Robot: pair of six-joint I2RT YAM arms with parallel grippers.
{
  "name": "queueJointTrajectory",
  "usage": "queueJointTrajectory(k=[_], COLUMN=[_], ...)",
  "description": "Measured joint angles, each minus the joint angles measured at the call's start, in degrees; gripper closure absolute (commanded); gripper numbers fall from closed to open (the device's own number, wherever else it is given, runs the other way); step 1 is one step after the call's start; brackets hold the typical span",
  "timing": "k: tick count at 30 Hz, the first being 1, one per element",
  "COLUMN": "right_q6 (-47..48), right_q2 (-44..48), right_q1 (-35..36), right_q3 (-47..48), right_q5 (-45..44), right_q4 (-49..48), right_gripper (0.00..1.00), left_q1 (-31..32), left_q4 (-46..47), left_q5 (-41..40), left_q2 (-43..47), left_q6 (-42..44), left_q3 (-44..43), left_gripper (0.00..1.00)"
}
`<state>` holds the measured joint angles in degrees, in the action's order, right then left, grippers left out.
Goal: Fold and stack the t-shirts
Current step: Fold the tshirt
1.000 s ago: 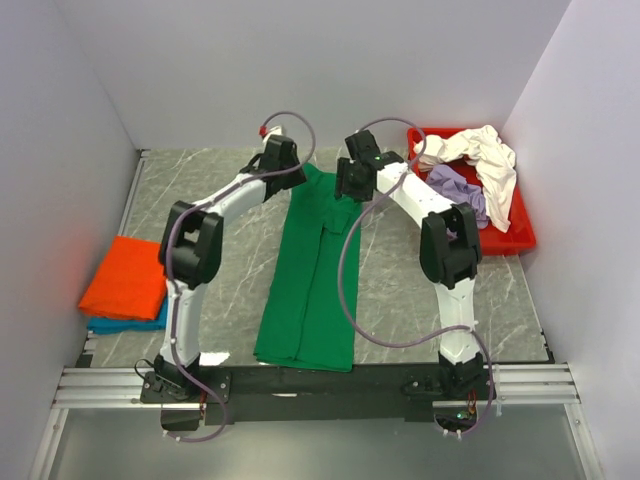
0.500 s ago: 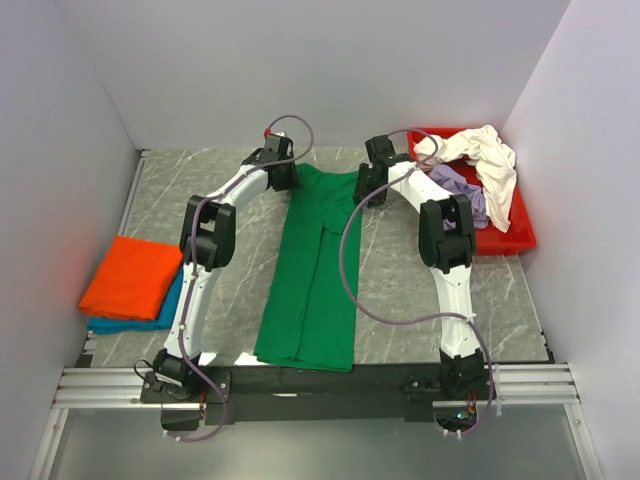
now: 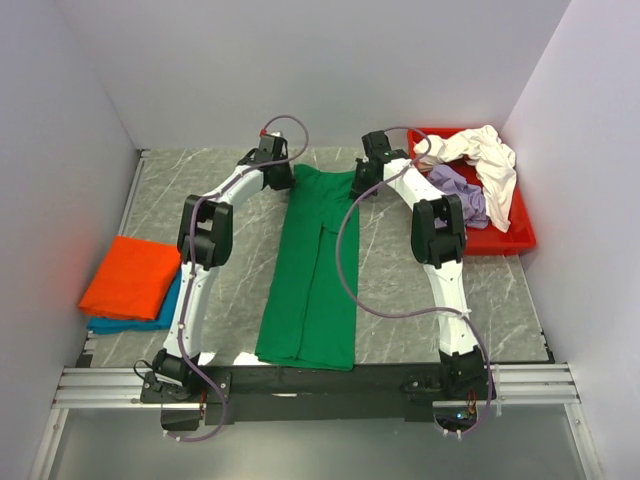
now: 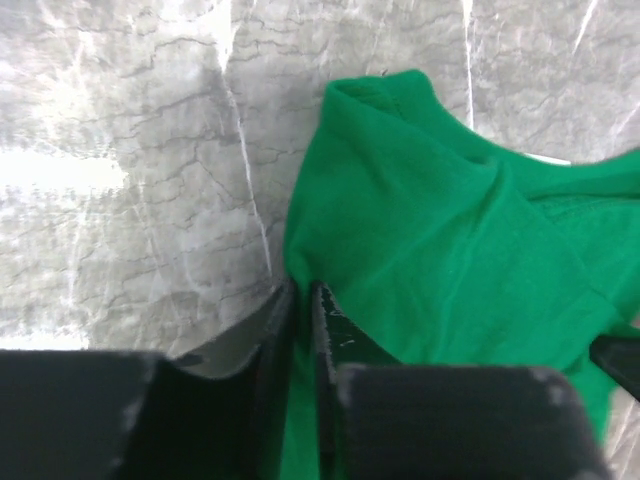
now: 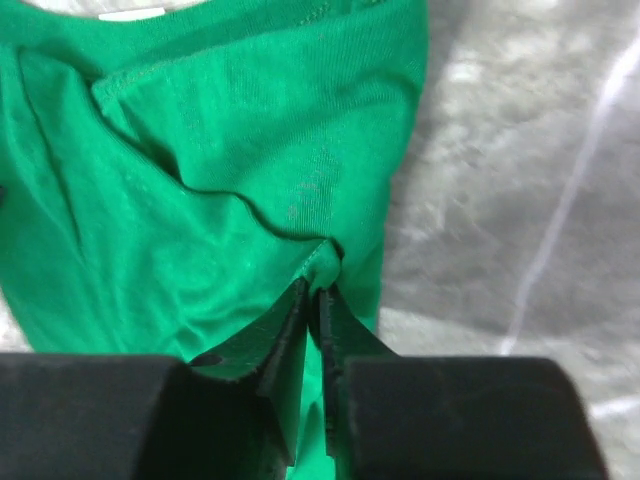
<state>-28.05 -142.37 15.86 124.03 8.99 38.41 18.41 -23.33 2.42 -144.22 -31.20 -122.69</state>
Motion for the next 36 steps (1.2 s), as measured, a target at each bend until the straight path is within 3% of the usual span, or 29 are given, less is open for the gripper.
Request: queueJointTrajectory(k=[2,5,9,10,13,16,17,19,22,25,29,36], right_q6=[-0.7,-1.5,-3.0,-3.5,-4.3,-4.5,-4.5,-4.3,-3.6,-2.8,-2.3,-2.7], right_q2=[-1.2,-2.3,-2.6,-2.8,-4.1,-4.4,-4.4,-4.3,-3.5,2.6,15.9,44.9], right_q1=[-0.1,-0.5,-1.4,-1.8,-2.9,-3.9,-4.2,-4.6,-5.0,-5.1,-4.5,4.0], right_q3=[1.7,3.1,3.6,4.3,6.8,7.6,7.7,7.7,6.1,-3.5,-20.0,-48.5], right_q5=[1.4,3.6,7.3,8.4,11.1,12.6,13.0,13.3,13.1,12.4,10.0,3.2], right_q4=[0.0,-0.9,-3.1,-3.7,-6.1,-7.8,-8.0,-8.4,-8.9,-9.4,-9.9,-18.0], right_gripper=[0.90,0.91,0.65,0.51,0.40,0.36,0.36,0.36,0.36,0.37,0.40,0.49], left_q1=[-0.5,-1.7,-3.8,-4.3,-5.9,-7.1,-7.5,-8.2,-8.9,-9.7,-10.3,-10.3], left_q4=[1.9,3.8,5.9,6.2,7.4,8.2,8.4,9.9,11.3,12.9,13.9,13.9], left_q5=[1.5,3.9,6.0,6.1,6.8,7.8,8.0,9.2,10.3,11.3,11.1,4.2], left_q2=[0.0,0.0,-0.1,-0.2,-1.0,-2.6,-3.1,-4.2,-4.2,-3.3,4.1,31.7], left_q6=[-1.1,-3.3,-7.1,-7.7,-10.0,-11.5,-11.9,-13.4,-13.6,-13.7,-13.8,-19.2], left_q3=[1.0,1.7,2.6,2.6,2.1,0.0,-0.7,-2.3,-2.8,-1.1,9.5,36.8], left_gripper=[0.99,1.00,1.00,1.00,0.99,0.81,0.66,0.47,0.39,0.36,0.37,0.41])
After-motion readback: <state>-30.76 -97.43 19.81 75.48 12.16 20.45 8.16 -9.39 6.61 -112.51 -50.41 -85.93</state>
